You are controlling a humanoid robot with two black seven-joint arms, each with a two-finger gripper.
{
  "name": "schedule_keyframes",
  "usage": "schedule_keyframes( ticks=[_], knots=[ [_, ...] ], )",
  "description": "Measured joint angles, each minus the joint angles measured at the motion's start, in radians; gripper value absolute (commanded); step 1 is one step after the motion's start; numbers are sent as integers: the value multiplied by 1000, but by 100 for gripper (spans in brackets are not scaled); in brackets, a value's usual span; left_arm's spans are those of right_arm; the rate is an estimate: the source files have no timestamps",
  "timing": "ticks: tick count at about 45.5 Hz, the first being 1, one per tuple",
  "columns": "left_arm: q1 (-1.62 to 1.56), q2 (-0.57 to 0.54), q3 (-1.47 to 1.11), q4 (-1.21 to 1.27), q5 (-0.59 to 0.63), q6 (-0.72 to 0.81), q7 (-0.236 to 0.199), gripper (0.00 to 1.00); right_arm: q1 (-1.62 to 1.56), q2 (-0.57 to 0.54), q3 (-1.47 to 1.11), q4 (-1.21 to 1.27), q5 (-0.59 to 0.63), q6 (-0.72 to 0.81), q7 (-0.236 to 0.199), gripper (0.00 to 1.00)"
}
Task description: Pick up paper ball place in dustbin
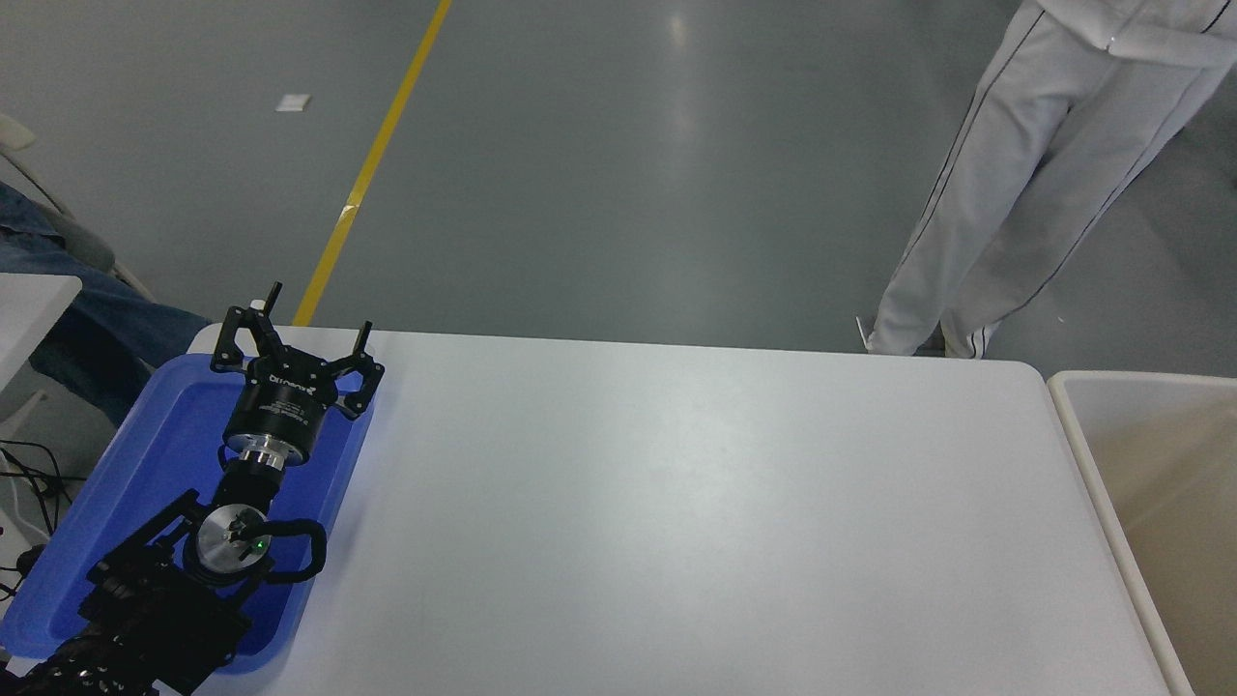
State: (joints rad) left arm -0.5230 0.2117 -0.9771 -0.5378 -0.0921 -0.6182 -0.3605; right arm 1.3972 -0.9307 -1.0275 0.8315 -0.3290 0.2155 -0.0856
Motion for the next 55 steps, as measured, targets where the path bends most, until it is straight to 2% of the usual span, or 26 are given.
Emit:
schedule_keyframes(
  ticks=[11,32,55],
  knots=[
    [0,0,0,0,0,0,0,100,-285,89,199,-191,1,-140,1,0],
    [0,0,0,0,0,0,0,100,-603,272,398,-572,13,-203,1,0],
    [0,0,0,0,0,0,0,100,-746,385,483,-709,20,-269,0,0]
  ],
)
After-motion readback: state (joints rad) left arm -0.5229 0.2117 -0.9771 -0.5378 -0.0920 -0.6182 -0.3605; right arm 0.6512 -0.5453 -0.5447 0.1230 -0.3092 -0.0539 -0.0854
